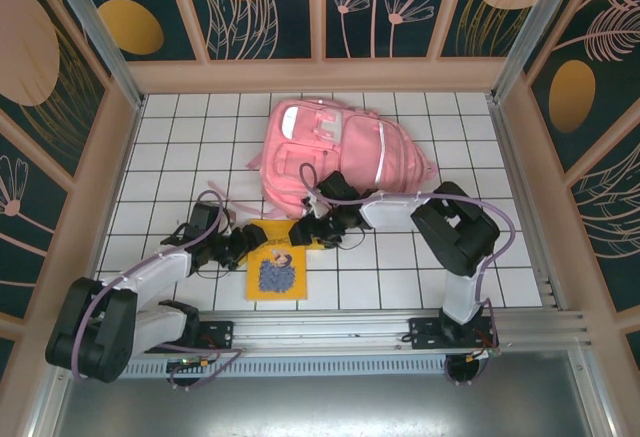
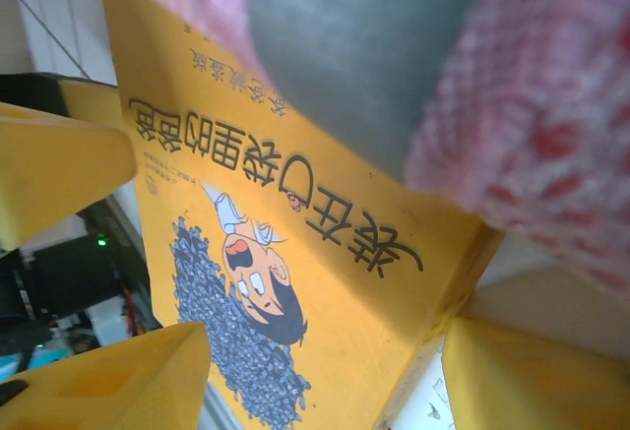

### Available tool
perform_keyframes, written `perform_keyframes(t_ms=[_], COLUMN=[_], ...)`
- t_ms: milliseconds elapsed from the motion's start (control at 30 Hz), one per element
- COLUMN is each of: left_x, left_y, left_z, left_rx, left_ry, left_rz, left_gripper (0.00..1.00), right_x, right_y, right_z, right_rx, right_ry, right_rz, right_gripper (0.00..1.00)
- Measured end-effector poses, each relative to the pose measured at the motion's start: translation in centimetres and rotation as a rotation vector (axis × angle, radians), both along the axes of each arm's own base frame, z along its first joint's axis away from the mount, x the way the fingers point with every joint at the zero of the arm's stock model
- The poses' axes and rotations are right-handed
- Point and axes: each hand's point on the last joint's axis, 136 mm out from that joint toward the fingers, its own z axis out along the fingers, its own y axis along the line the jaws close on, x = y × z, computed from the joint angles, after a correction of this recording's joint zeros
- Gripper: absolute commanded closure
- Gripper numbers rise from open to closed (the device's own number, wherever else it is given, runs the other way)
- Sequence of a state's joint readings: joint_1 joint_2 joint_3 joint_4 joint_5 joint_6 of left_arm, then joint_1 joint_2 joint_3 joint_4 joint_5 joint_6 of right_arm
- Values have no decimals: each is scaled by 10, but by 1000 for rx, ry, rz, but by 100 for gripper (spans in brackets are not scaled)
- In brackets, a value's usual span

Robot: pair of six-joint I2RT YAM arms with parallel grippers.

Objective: Pack the student bag
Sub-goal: Pick up the book from the bottom-center of the table.

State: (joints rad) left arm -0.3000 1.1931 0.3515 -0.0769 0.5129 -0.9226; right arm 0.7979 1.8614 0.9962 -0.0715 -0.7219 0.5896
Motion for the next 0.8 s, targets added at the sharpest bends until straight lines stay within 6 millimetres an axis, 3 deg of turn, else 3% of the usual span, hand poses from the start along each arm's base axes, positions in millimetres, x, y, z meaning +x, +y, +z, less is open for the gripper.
perform_keyframes(t_ms=[367,667,800], left_x=[0,0,2], left_y=[0,0,-7], left_z=[-2,-2,0], left_rx=[4,2,-24], left_ry=[10,8,-15], left_rz=[-2,-2,-22], left_gripper=[35,35,35], right_x=[-3,-2,-8], right_y=[7,13,27], right_z=[50,36,27], right_rx=[187,203,193], right_ry=[67,82,48], right_rz=[-26,-5,46], right_gripper=[42,43,45])
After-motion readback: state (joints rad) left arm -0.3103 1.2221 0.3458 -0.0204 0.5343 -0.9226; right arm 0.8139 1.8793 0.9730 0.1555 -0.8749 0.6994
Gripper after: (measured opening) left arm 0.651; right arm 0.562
